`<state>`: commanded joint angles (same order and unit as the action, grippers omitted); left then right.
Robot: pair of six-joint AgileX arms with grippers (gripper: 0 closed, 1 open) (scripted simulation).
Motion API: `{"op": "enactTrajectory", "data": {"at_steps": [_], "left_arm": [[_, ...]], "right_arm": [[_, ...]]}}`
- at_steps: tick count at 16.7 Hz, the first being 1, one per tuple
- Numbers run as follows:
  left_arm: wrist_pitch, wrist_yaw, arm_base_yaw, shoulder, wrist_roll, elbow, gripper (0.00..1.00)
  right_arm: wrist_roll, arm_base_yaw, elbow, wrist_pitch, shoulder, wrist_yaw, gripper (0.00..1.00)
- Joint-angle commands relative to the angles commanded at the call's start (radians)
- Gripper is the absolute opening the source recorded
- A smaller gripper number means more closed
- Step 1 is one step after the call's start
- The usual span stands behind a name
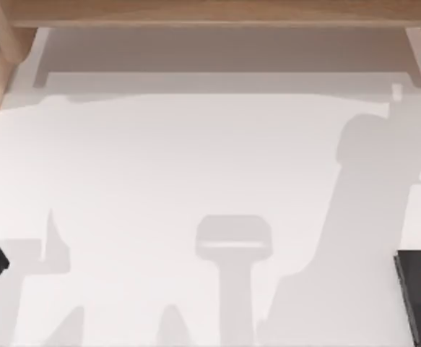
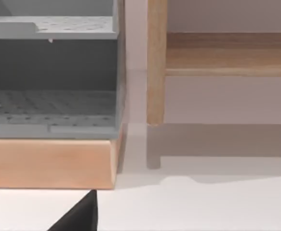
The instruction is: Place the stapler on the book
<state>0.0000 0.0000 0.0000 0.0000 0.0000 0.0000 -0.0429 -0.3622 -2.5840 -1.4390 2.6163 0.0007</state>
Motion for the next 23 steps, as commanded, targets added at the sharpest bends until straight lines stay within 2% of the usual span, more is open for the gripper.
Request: {"op": "enactTrajectory", "data": {"at_steps": [14,23], "left_arm": [[0.000,0.000,0.000,0.000,0.000,0.000,1.00],[0.000,0.000,0.000,0.000,0.000,0.000,1.00]], "right_arm": [[-0.024,-0.019,0.104,0.047,-0.052,-0.011,1.00],[-0.001,-0.003,0.204,0.186,-0.015,0.001,1.00]]}}
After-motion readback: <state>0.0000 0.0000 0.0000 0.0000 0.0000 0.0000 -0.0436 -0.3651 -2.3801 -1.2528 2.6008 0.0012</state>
